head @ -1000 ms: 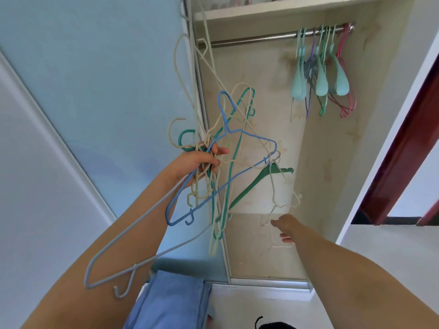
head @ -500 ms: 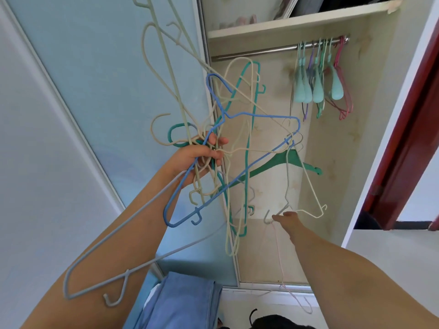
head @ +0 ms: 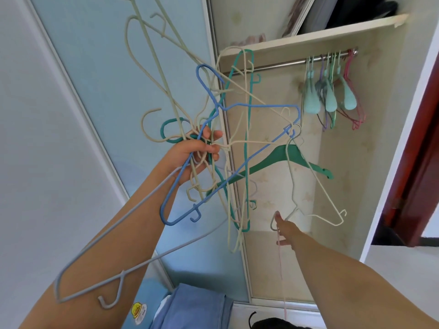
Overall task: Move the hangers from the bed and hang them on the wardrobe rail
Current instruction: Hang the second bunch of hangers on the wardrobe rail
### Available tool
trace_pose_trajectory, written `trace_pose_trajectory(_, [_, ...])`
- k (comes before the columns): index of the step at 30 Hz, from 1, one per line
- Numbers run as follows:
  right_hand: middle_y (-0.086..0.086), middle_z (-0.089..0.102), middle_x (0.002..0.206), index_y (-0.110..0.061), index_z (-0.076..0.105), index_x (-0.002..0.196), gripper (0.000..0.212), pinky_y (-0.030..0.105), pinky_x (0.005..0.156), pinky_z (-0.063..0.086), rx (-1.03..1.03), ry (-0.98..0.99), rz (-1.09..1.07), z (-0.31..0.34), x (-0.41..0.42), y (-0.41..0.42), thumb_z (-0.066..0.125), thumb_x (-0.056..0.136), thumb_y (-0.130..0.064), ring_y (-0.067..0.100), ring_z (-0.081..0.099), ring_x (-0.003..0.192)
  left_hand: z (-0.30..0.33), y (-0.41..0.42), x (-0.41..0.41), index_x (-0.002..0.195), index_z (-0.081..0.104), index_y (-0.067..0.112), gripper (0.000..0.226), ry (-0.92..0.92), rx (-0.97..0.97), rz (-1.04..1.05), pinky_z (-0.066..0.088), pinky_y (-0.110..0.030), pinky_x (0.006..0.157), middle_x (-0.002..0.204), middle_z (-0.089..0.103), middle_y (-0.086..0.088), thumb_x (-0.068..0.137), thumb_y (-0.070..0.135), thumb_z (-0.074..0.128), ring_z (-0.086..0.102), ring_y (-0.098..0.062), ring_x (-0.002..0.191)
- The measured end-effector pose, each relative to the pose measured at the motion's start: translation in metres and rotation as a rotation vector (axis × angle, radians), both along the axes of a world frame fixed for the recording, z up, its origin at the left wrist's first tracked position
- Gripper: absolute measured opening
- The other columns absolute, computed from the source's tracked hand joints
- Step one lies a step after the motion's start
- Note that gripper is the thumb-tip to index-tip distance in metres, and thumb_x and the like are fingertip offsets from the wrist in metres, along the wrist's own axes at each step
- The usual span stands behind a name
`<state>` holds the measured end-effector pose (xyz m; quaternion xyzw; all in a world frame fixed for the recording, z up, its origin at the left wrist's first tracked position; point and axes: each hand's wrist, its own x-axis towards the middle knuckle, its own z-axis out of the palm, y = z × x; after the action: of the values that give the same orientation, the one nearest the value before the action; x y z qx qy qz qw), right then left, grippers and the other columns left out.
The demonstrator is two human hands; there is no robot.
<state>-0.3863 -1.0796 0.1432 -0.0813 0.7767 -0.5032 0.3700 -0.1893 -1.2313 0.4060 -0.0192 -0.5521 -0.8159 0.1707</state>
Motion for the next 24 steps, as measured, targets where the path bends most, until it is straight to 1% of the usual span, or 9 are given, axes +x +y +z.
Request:
trace_pose_trajectory(2, [0.011,0.045,0.14,-0.008,0.043,0.139,0.086,0.025,0.05,0.038,-0.017,-0.061,0.027,0.0,0.004,0.008,0.023,0.086,-0.073,0.032,0.059,0.112,-0.001,-0.003,0.0,0.066,0.061,0.018,0.037,0.002,0.009,0.008,0.048,-0.026,0.058,0.092,0.064,-0.002,0.072,-0.014,0.044,0.052,-0.015,0.059])
trace_pose_trajectory(4, [0.011,0.042,0.144,-0.012,0.04,0.142,0.094,0.034,0.074,0.048,-0.066,-0.108,0.023,-0.002,0.01,0.012,0.02,0.081,-0.08,0.031,0.063,0.107,-0.002,-0.005,-0.002,0.068,0.06,0.017,0.038,0.01,0.021,0.007,0.048,-0.026,0.059,0.092,0.064,-0.003,0.075,-0.016,0.042,0.052,-0.015,0.059])
trace_pose_trajectory(6, [0.01,0.041,0.147,-0.015,0.037,0.144,0.099,0.051,0.107,0.028,-0.108,-0.162,0.015,-0.015,0.016,0.013,0.019,0.076,-0.085,0.029,0.069,0.096,-0.003,-0.005,-0.006,0.07,0.057,0.016,0.038,0.019,0.031,0.008,0.048,-0.027,0.059,0.093,0.064,-0.003,0.078,-0.017,0.039,0.053,-0.015,0.059])
trace_pose_trajectory(8, [0.009,0.04,0.147,-0.016,0.036,0.145,0.105,0.053,0.111,0.019,-0.145,-0.226,0.008,-0.03,0.02,0.01,0.02,0.071,-0.088,0.027,0.07,0.092,-0.003,-0.004,-0.011,0.071,0.056,0.015,0.037,0.018,0.036,0.008,0.049,-0.027,0.059,0.092,0.065,-0.004,0.078,-0.017,0.039,0.053,-0.015,0.059])
trace_pose_trajectory(11, [0.006,0.056,0.132,-0.02,0.039,0.138,0.102,0.051,0.104,0.026,-0.161,-0.29,0.001,-0.042,0.025,0.007,0.025,0.067,-0.091,0.025,0.068,0.096,-0.004,-0.001,-0.018,0.075,0.052,0.014,0.033,0.003,0.037,0.014,0.049,-0.026,0.058,0.092,0.066,-0.003,0.078,-0.017,0.041,0.053,-0.015,0.059])
trace_pose_trajectory(13, [0.004,0.066,0.115,-0.02,0.046,0.123,0.085,0.05,0.1,0.027,-0.121,-0.298,0.048,-0.046,0.028,0.008,0.035,0.071,-0.087,0.023,0.064,0.1,-0.006,-0.002,-0.022,0.077,0.049,0.014,0.034,-0.012,0.029,0.025,0.049,-0.026,0.058,0.091,0.066,-0.003,0.081,-0.018,0.038,0.053,-0.014,0.058])
trace_pose_trajectory(17, [0.002,0.07,0.096,-0.009,0.06,0.112,0.035,0.05,0.097,0.037,-0.028,-0.225,0.122,-0.053,0.033,0.02,0.063,0.09,-0.036,0.021,0.062,0.092,-0.013,-0.004,-0.026,0.076,0.049,0.014,0.037,-0.041,0.04,0.045,0.049,-0.025,0.057,0.09,0.067,-0.002,0.084,-0.019,0.034,0.053,-0.014,0.057])
trace_pose_trajectory(20, [0.006,0.068,0.089,-0.008,0.062,0.099,0.013,0.035,0.071,0.053,-0.024,-0.03,0.034,-0.052,0.034,0.027,0.054,0.096,-0.018,0.021,0.059,0.077,-0.017,-0.004,-0.027,0.074,0.052,0.015,0.04,-0.041,0.059,0.032,0.05,-0.025,0.057,0.09,0.067,-0.002,0.085,-0.018,0.033,0.054,-0.014,0.056])
trace_pose_trajectory(24, [0.013,0.061,0.072,-0.007,0.053,0.075,0.025,0.027,0.05,0.039,-0.101,0.019,-0.163,-0.043,0.026,0.026,0.038,0.095,-0.005,0.022,0.049,0.057,-0.021,-0.006,-0.029,0.066,0.06,0.017,0.048,-0.047,0.039,0.029,0.05,-0.026,0.058,0.09,0.067,-0.001,0.085,-0.018,0.034,0.054,-0.015,0.057])
